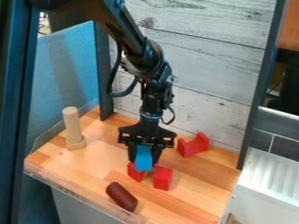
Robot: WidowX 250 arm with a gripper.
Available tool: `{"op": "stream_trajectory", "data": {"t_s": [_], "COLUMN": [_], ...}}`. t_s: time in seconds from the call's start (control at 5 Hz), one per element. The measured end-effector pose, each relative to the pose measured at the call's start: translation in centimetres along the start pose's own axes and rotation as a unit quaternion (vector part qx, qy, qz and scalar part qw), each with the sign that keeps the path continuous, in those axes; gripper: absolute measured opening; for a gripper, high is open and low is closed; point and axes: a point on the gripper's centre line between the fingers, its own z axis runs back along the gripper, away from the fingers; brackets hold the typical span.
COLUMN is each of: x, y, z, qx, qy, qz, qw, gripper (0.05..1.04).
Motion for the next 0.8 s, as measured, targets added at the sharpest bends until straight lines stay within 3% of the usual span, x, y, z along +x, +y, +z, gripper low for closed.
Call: {"op": "stream_trajectory", "data": {"t_s": [0.4,0.6,0.8], "x": [-1.8,-1.0,-0.5], "y": [-3.8,-7.0,-9.6], "z": [1.8,2.7,2.0], "qx": [0.012,0.006,0.01], "qy": [-0.006,-0.04,-0.041], "qz": [-0.069,-0.084,-0.099], "qw": [0.9975,0.9956,0.9942], "gripper": [0.591,0.591,0.591]}}
